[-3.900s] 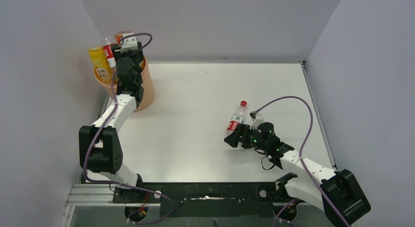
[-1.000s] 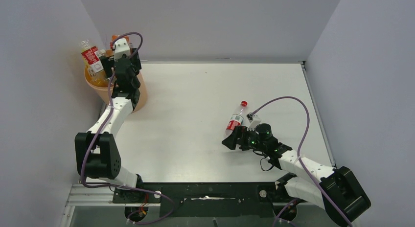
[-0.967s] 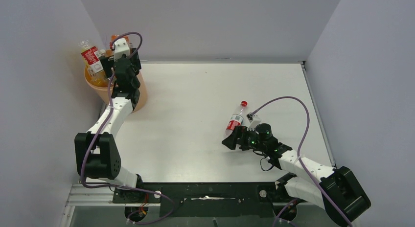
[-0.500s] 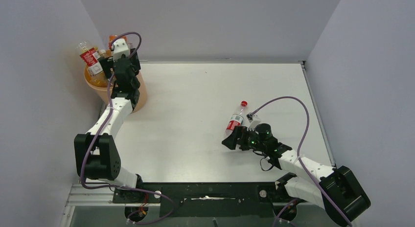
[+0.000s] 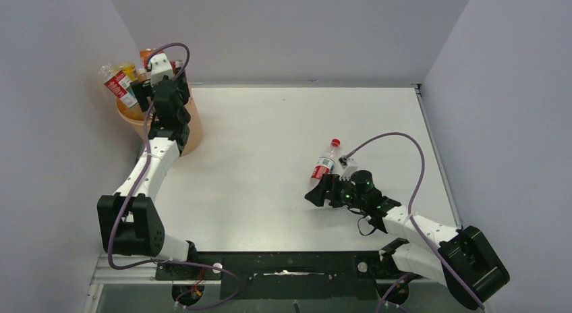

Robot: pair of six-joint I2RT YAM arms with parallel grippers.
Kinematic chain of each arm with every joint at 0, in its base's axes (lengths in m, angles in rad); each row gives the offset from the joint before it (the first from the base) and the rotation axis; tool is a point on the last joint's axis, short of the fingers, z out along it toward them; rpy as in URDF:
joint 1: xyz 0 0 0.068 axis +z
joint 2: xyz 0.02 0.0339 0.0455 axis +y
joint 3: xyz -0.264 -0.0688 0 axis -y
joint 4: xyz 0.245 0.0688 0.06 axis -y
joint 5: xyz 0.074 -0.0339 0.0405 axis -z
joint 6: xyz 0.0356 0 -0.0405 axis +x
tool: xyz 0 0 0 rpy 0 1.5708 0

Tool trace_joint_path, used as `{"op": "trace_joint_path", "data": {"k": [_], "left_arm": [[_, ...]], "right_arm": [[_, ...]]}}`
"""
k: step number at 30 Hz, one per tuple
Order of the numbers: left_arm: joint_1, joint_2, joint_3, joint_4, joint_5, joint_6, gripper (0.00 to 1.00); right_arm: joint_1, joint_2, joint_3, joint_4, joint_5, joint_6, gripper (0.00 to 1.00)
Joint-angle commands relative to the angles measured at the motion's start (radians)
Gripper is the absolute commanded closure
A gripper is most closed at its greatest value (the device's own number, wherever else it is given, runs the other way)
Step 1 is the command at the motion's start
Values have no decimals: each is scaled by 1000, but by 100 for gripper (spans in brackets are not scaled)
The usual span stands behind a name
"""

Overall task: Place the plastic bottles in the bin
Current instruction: Place the plastic bottle in the trash bin.

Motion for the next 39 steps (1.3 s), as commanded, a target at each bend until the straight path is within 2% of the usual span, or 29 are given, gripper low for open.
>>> {"op": "trace_joint_path", "data": {"k": [1, 7, 18, 28, 35, 39], "left_arm": [[11, -61, 42, -15, -26, -23, 10], [14, -64, 61, -23, -18, -22, 10], [17, -14, 167, -51, 81, -10, 10], [8, -36, 187, -84, 108, -32, 9], [-13, -46, 340, -289, 172, -119, 9], [-27, -41, 439, -456, 266, -187, 9]], "right_arm": [[12, 10, 14, 65, 2, 2, 2], [15, 0, 11, 56, 7, 3, 2], [18, -8, 11, 50, 11, 3, 2], [19, -10, 19, 41, 16, 1, 2], [18, -33, 67, -35, 33, -23, 2], [19, -48, 112, -128, 73, -44, 2]]}}
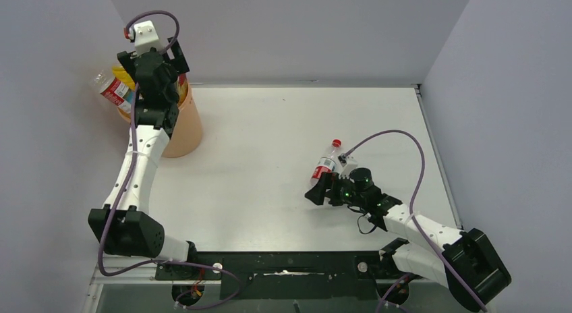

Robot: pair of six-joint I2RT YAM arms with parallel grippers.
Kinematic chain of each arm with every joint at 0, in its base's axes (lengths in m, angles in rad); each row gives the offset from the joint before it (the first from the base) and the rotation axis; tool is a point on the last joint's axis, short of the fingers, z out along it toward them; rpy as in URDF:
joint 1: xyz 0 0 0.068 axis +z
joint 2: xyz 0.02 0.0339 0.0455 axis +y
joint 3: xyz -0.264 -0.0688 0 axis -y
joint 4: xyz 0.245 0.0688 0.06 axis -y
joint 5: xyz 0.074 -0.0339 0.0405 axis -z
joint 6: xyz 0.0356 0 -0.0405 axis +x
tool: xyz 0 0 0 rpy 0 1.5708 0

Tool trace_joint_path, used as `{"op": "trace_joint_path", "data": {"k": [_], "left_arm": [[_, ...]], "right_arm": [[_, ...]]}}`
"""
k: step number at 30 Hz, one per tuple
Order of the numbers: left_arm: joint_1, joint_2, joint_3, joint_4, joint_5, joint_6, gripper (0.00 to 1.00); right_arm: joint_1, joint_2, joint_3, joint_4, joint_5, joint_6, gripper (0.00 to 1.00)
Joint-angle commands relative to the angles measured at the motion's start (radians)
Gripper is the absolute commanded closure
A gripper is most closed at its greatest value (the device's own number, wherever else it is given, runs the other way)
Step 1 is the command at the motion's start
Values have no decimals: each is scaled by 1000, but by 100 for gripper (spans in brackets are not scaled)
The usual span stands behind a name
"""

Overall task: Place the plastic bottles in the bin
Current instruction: Place the plastic bottle in the trash bin, then pick up the plastic bottle at the center of the board.

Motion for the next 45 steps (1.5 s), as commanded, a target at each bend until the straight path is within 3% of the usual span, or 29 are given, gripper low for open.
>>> {"op": "trace_joint_path", "data": {"k": [1, 5, 10, 19, 25, 36, 45], "left_arm": [[-23, -21, 144, -211, 148, -93, 9], [-70, -21, 193, -323, 233, -147, 9], [-187, -55, 149, -360, 258, -183, 9], [-353, -159, -96, -290, 261, -256, 10], [-438, -148, -189, -232, 277, -290, 10], [-507, 18, -167, -171, 278, -305, 11], [-518, 113, -173, -119, 281, -325, 11]], "right_arm": [[5, -45, 91, -81, 69, -38, 2], [4, -70, 158, -196, 143, -86, 2], [-22, -66, 273, -310, 255, -154, 2], [-204, -14, 350, -363, 214, -217, 1], [-207, -2, 305, -347, 216, -206, 10], [-203, -28, 189, -307, 190, -179, 39], [-84, 91, 150, -161, 207, -118, 42]]}}
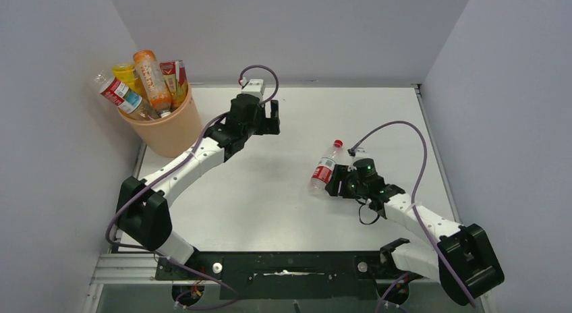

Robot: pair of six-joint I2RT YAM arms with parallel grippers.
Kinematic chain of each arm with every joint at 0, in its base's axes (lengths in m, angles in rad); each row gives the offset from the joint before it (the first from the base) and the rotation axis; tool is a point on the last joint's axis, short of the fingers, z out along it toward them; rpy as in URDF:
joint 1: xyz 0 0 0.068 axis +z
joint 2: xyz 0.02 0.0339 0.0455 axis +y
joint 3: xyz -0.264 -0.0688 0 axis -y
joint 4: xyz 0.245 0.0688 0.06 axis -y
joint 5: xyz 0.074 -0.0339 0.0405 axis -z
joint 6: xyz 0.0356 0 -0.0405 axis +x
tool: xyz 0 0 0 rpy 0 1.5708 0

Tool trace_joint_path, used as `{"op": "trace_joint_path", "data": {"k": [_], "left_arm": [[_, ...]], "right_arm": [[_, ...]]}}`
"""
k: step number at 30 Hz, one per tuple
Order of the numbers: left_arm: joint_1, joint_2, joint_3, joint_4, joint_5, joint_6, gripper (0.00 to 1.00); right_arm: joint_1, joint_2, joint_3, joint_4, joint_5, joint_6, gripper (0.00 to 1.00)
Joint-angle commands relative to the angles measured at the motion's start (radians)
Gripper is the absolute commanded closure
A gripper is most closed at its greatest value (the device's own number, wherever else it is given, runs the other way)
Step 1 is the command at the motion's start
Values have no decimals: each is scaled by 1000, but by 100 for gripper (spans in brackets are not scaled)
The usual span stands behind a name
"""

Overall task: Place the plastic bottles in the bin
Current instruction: Pick up the plastic bottle at the center of the board.

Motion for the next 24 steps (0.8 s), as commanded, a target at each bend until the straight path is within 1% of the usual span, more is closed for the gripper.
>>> {"op": "trace_joint_path", "data": {"k": [1, 6, 9, 12, 14, 16, 17, 19, 21, 24], "left_arm": [[-7, 16, 25, 92, 2, -15, 11], [-7, 15, 7, 93, -16, -13, 11], [-8, 7, -4, 93, -28, -7, 11], [-7, 22, 4, 83, -31, 0, 11], [-6, 55, 18, 75, -24, 2, 11], [-5, 102, 39, 65, -16, 3, 11], [-5, 126, 46, 66, -7, 1, 11], [-9, 172, 63, 77, 10, -11, 11], [-13, 188, 63, 90, 22, -27, 11], [-31, 169, 39, 105, 32, -47, 11]], "right_arm": [[85, 89, 29, 151, 17, 35, 42], [135, 228, 104, 238, -9, 41, 42], [149, 278, 155, 278, -45, 22, 42], [148, 244, 209, 209, -36, -16, 42], [135, 177, 230, 159, -6, -45, 38], [84, 124, 256, 127, -6, -64, 27], [41, 116, 279, 120, -26, -74, 24], [-59, 138, 337, 109, -68, -102, 20], [-117, 196, 406, 104, -74, -135, 19], [-186, 350, 533, 102, -98, -183, 17]]}}
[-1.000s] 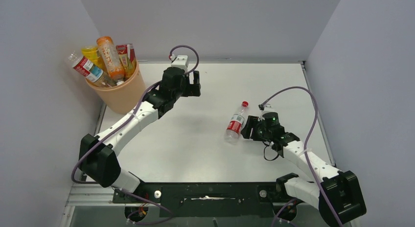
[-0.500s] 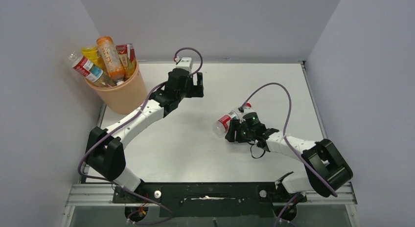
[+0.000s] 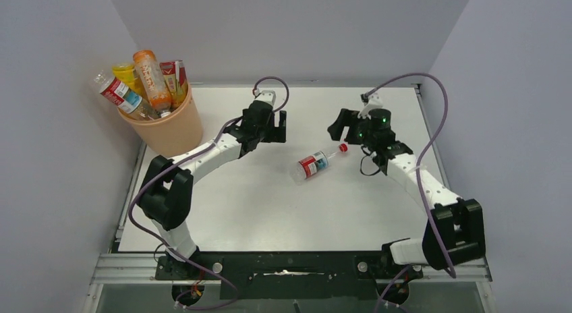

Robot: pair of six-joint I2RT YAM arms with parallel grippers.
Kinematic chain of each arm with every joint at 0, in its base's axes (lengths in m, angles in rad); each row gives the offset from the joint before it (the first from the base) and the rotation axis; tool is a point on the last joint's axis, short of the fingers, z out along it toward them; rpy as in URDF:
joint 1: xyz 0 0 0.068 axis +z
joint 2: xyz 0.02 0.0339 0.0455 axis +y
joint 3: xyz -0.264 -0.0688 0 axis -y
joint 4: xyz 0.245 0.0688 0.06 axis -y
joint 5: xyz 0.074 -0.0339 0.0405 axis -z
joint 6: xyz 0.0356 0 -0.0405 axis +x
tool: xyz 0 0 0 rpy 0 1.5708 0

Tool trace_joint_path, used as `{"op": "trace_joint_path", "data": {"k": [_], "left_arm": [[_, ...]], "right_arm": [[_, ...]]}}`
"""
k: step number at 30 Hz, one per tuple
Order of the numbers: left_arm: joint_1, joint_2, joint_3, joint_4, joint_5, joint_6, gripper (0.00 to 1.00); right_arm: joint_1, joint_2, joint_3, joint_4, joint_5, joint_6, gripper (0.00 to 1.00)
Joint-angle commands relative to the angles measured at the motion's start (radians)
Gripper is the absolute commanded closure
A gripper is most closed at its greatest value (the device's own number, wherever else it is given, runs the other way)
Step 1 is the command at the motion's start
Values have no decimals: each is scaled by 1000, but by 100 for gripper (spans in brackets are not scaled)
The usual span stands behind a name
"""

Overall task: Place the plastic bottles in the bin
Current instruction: Pick up the plastic bottle at the center of the board.

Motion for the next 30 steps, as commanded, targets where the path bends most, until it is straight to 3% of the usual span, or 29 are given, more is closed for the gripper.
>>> {"op": "trace_joint_path", "data": {"k": [1, 7, 11, 18, 30], "left_arm": [[-34, -47, 8, 69, 31, -43, 11], [-145, -156, -74, 40, 49, -100, 11], [-251, -219, -108, 8, 52, -151, 10], [-378, -254, -203, 43, 73, -239, 10], [-424, -127, -262, 214, 76, -306, 11]], "right_arm": [[-85, 197, 174, 7, -46, -98, 17], [-169, 479, 373, 13, -124, -106, 17], [-172, 574, 418, -4, -157, -120, 17], [-162, 577, 321, 42, -183, -113, 17], [-145, 398, 39, 103, -187, -96, 18]]}}
